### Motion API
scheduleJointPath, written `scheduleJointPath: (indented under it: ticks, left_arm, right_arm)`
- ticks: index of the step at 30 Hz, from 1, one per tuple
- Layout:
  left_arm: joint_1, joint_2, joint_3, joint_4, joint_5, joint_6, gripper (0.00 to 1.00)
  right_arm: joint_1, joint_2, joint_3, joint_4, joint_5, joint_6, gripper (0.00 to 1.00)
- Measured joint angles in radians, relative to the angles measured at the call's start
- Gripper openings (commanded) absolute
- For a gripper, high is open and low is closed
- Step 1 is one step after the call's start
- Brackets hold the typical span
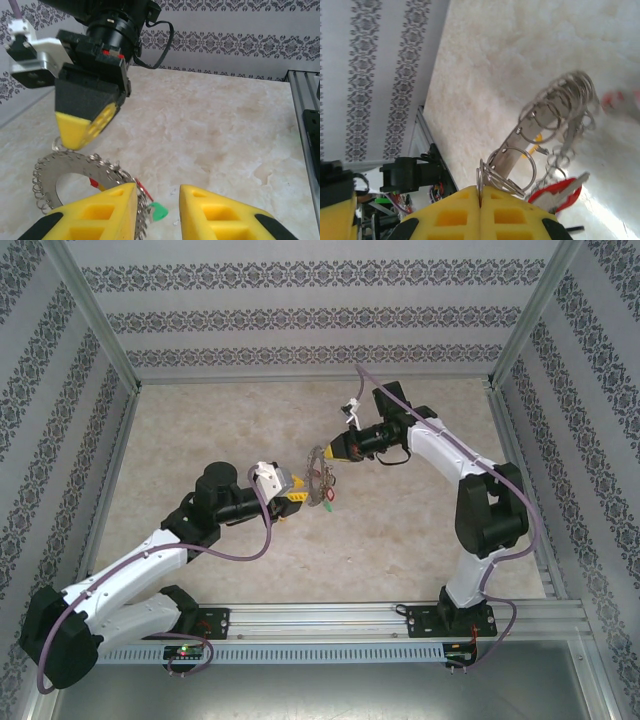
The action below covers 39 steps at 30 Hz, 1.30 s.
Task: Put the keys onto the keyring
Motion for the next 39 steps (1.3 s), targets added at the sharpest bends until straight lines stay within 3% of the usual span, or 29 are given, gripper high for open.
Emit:
scheduleJointPath:
  ticks: [9,19,24,27,31,36,39]
  left_arm:
    - [0.000,0.001,0.000,0.000,-0.003,0.000,0.28]
    - [0.000,0.066,0.009,-0.008,0.029,-0.003,0.27]
    - [0.000,0.066,0.016,-0.007,0.031,-0.004,0.27]
    - [0.000,0.066,0.016,-0.007,0.027,-0.004,0.29]
    - [0.000,0.061,0.016,-0.006,0.008,-0.004,0.30]
    - [0.000,0.061,0.016,-0.003,0.005,-0.003,0.32]
    - [0.000,0.061,0.016,-0.003,0.010,-0.003,0.34]
  right_arm:
    - [0.074,-0.016,-0.041,-0.113,-0.006,-0.021,0.00]
    - [0.017,0.172,-0.019,-0.057,0.084,0.087,0.00]
    - [0.026,0.115,-0.045,-0.006,0.072,0.059,0.00]
    - [0.037,-0.006,-0.116,0.040,0.048,-0.027,0.00]
    - [0.067,-0.259,-0.298,0.155,0.077,-0.253,0.00]
    - [0.199,-0.574,-0.600,0.405,0.272,-0.628,0.00]
    - [0.218,-0.624,-0.678,0.492,0.385,-0.758,0.00]
